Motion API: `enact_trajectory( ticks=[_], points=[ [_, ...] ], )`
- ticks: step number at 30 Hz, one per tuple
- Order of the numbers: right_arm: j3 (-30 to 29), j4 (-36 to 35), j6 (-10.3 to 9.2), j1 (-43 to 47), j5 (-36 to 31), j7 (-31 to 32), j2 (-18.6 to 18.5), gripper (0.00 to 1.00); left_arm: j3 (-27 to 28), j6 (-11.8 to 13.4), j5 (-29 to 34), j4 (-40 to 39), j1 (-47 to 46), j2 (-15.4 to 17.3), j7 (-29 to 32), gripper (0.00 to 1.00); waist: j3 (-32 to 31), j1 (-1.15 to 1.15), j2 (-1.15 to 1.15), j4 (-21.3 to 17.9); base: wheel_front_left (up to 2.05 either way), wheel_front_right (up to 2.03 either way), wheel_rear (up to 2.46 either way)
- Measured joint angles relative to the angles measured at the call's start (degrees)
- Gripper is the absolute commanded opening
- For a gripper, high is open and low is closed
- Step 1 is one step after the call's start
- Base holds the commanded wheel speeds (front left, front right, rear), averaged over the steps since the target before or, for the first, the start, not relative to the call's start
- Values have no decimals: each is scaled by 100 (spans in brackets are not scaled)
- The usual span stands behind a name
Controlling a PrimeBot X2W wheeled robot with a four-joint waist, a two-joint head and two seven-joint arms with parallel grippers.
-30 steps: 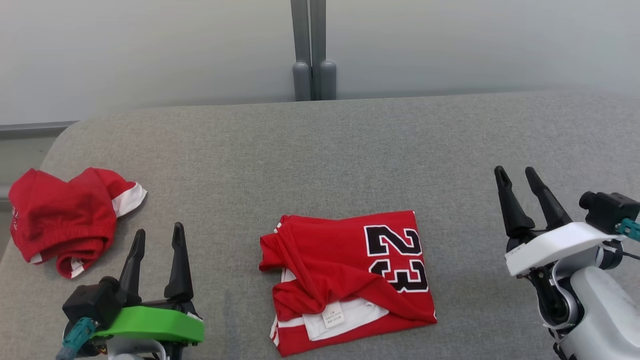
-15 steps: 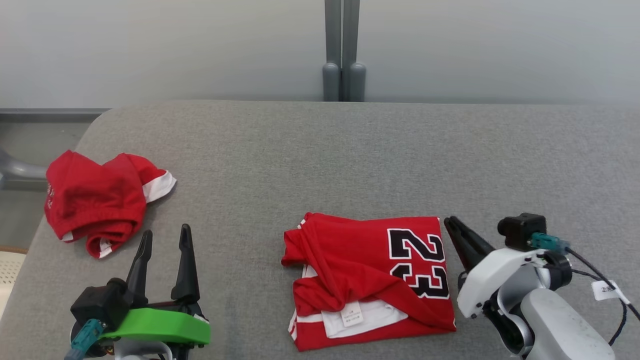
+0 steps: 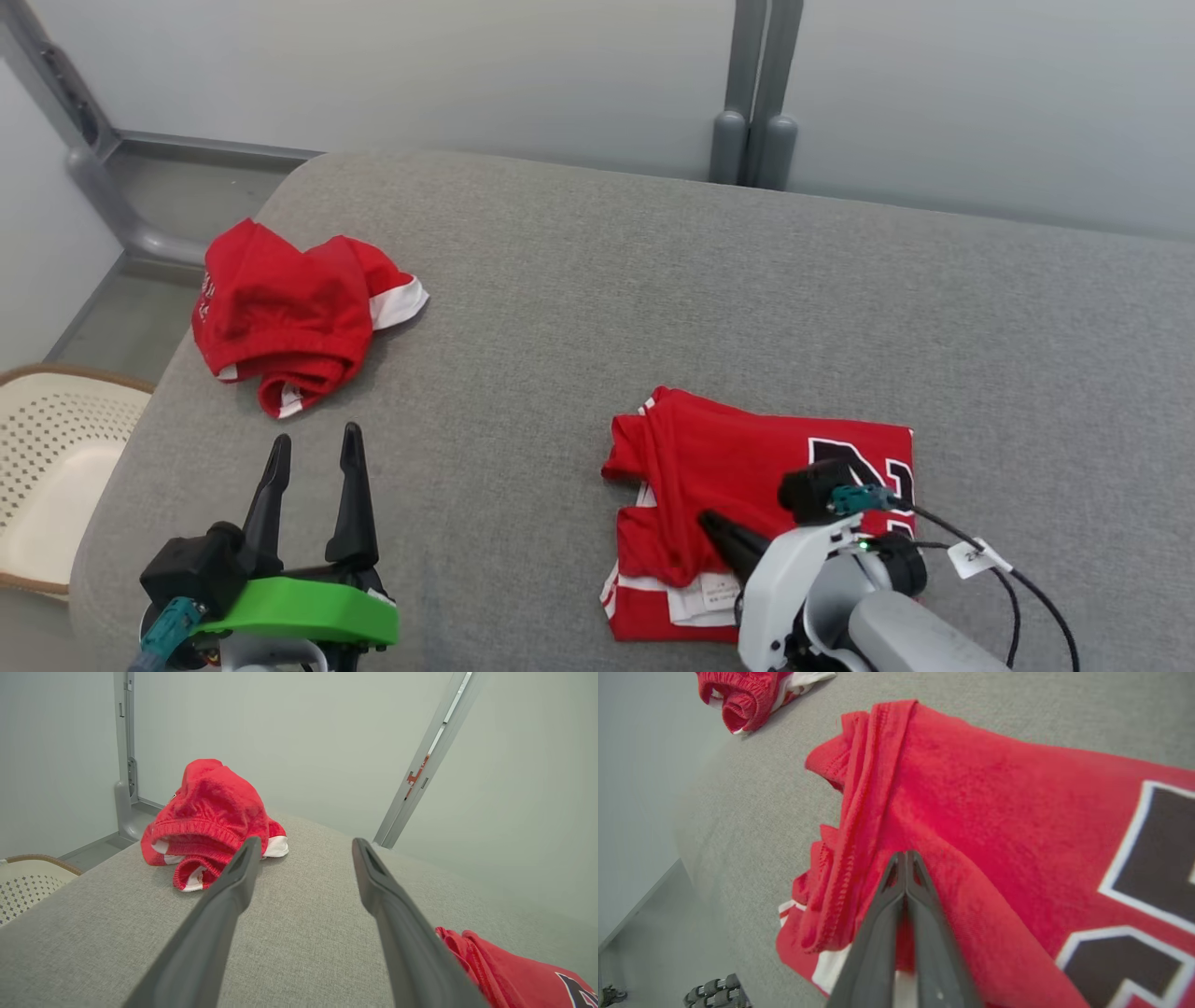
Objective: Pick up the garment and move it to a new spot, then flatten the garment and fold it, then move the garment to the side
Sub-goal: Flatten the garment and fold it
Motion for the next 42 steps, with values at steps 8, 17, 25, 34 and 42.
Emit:
enact_trajectory(
  ticks=[8, 17, 25, 34, 42],
  points=[
    [911, -90, 0, -133, 953, -212, 272, 0, 62, -51, 52, 29, -16, -27, 0, 100, 74, 0, 0, 231, 0, 0, 0],
    [1303, -403, -1, -539, 1972, -690, 22, 0, 143, -76, 103, 33, -27, -53, 0, 100, 99, 0, 0, 51, 0, 0, 0],
    [1018, -713, 0, -770, 1924, -1190, -810, 13, 229, -92, 148, -13, 6, -70, 1, 100, 6, 0, 0, -289, 0, 0, 0],
    [-276, -1011, 0, -637, 1249, -1504, -1380, 100, 356, -93, 196, -124, 97, -75, 0, 100, -126, 0, 0, -852, 0, 0, 0],
    [-1597, -1468, -1, 50, 234, -1537, -1258, 100, 470, -118, 375, -297, 110, -89, 0, 100, -185, 0, 0, -1350, 0, 0, 0]
  ],
)
